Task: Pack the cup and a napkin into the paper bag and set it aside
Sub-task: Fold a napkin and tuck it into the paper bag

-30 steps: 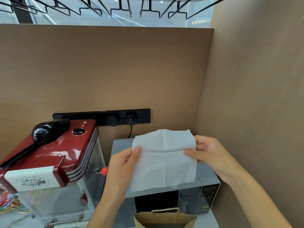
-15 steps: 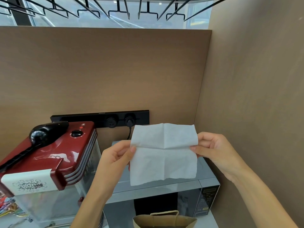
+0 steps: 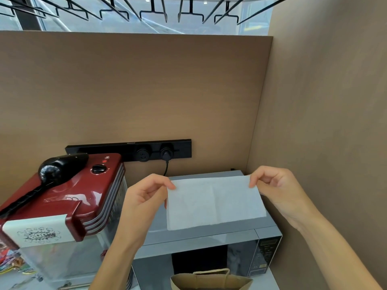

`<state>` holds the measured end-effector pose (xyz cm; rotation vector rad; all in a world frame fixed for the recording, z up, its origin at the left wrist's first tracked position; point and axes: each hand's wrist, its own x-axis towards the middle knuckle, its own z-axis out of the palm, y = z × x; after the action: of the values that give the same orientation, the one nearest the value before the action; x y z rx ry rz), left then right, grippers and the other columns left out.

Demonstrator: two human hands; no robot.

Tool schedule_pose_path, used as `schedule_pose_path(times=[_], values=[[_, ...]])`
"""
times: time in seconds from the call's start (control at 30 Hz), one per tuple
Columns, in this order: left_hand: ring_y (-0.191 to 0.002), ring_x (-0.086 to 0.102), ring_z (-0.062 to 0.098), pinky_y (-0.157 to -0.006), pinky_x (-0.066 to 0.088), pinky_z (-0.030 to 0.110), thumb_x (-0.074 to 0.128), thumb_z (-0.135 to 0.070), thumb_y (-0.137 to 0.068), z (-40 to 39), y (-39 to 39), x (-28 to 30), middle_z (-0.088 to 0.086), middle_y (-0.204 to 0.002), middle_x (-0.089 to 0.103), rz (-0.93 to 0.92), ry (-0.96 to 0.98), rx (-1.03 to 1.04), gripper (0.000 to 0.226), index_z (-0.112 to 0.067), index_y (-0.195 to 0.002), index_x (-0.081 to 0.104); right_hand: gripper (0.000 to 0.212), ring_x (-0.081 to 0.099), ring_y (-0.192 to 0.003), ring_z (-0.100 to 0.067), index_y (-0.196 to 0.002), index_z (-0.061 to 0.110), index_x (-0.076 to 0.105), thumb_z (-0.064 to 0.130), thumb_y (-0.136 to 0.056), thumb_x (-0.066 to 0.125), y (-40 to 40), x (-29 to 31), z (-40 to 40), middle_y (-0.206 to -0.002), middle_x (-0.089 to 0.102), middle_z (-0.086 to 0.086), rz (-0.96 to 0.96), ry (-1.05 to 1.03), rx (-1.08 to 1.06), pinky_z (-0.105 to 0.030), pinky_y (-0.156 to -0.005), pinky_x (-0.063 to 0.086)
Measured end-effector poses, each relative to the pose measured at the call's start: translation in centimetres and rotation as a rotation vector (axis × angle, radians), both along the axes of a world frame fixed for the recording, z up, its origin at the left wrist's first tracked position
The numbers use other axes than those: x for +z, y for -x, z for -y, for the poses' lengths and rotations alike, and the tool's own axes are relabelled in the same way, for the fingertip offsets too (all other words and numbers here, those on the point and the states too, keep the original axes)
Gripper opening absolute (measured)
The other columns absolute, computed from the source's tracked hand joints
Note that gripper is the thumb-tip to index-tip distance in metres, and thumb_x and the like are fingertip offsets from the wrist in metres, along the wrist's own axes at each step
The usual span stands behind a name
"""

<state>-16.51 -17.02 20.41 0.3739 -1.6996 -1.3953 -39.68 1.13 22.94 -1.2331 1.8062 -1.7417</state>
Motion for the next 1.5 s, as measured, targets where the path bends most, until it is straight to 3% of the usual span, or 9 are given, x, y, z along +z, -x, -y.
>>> schedule_pose_path(times=[0.2, 0.33, 0.63, 0.77, 0.87, 0.93, 1.13, 1.33, 1.5], values=[[-0.076, 0.061, 0.026, -0.065, 0.047, 0.036, 0.058, -0.001, -0.089, -0.1, 0.4, 0.0, 0.012, -0.078, 0.068, -0.061, -0.091, -0.028, 0.021, -0.016, -0.079, 0.068, 0.035, 0.069, -0.084, -0.028, -0.069, 0.013, 0.064, -0.015, -0.091, 0.060, 0.2, -0.4, 0.0, -0.088, 0.073, -0.024, 0.002, 0.054, 0.038, -0.032, -0.079, 0.054], [-0.073, 0.048, 0.034, -0.064, 0.032, 0.049, 0.063, -0.022, -0.079, -0.6, 0.7, 0.1, 0.015, -0.076, 0.060, -0.082, -0.134, -0.036, 0.006, -0.018, -0.076, 0.065, 0.023, 0.075, -0.083, -0.023, -0.089, 0.012, 0.056, 0.020, -0.082, 0.076, -0.2, -0.3, 0.0, -0.095, 0.080, -0.017, 0.117, 0.126, 0.073, -0.027, -0.077, 0.058], [-0.079, 0.059, 0.031, -0.060, 0.045, 0.033, 0.048, -0.005, -0.081, -0.2, 1.3, 0.7, 0.016, -0.090, 0.071, -0.079, -0.154, -0.115, 0.020, -0.017, -0.071, 0.061, 0.028, 0.076, -0.087, -0.021, -0.099, 0.020, 0.066, 0.025, -0.076, 0.081, 0.0, 0.5, -0.2, -0.098, 0.081, -0.014, 0.167, 0.160, 0.060, -0.022, -0.077, 0.059], [-0.088, 0.068, 0.038, -0.070, 0.056, 0.035, 0.043, -0.016, -0.089, 0.4, 1.3, 1.4, 0.030, -0.105, 0.073, -0.121, -0.306, -0.321, 0.025, -0.008, -0.096, 0.066, 0.026, 0.076, -0.084, -0.019, -0.100, 0.018, 0.066, 0.021, -0.079, 0.079, -0.1, 1.0, -0.2, -0.096, 0.081, -0.013, 0.153, 0.160, 0.068, -0.020, -0.075, 0.058], [-0.088, 0.073, 0.038, -0.075, 0.060, 0.041, 0.045, -0.048, -0.097, 0.6, 1.3, 2.0, 0.032, -0.113, 0.071, 0.041, -0.419, -0.454, 0.047, -0.013, -0.120, 0.067, 0.029, 0.076, -0.080, -0.019, -0.101, 0.016, 0.065, 0.022, -0.077, 0.079, 0.0, 1.1, -0.2, -0.094, 0.081, -0.013, 0.162, 0.132, 0.073, -0.021, -0.073, 0.058], [-0.087, 0.073, 0.043, -0.074, 0.061, 0.044, 0.050, -0.055, -0.094, 0.5, 1.7, 2.2, 0.032, -0.110, 0.072, 0.172, -0.440, -0.467, 0.054, -0.011, -0.119, 0.069, 0.030, 0.075, -0.079, -0.020, -0.100, 0.016, 0.066, 0.024, -0.075, 0.081, 0.0, 1.1, -0.2, -0.094, 0.081, -0.014, 0.171, 0.116, 0.081, -0.021, -0.072, 0.058], [-0.084, 0.076, 0.030, -0.074, 0.060, 0.032, 0.068, -0.040, -0.091, -0.9, 3.5, 2.6, 0.013, -0.101, 0.079, 0.483, -0.142, -0.425, 0.034, -0.014, -0.114, 0.069, 0.029, 0.072, -0.074, -0.020, -0.097, 0.015, 0.067, 0.022, -0.076, 0.084, -0.1, 1.5, -0.2, -0.096, 0.079, -0.017, 0.206, 0.045, 0.152, -0.021, -0.062, 0.054], [-0.068, 0.070, 0.016, -0.064, 0.052, 0.022, 0.067, -0.020, -0.095, -1.8, 5.2, 2.9, 0.011, -0.086, 0.076, 0.495, 0.049, -0.396, 0.023, -0.025, -0.118, 0.067, 0.023, 0.071, -0.072, -0.019, -0.095, 0.015, 0.068, 0.019, -0.075, 0.079, -0.9, 2.5, -0.5, -0.093, 0.079, -0.017, 0.193, 0.008, 0.202, -0.021, -0.063, 0.054], [-0.062, 0.045, 0.006, -0.061, 0.038, 0.014, 0.065, -0.019, -0.097, -1.9, 5.9, 2.4, -0.009, -0.073, 0.051, 0.530, 0.194, -0.330, 0.024, -0.034, -0.113, 0.072, 0.018, 0.070, -0.072, -0.020, -0.096, 0.013, 0.068, 0.013, -0.081, 0.079, -1.2, 2.8, -0.8, -0.092, 0.078, -0.017, 0.185, 0.006, 0.246, -0.022, -0.064, 0.054]])
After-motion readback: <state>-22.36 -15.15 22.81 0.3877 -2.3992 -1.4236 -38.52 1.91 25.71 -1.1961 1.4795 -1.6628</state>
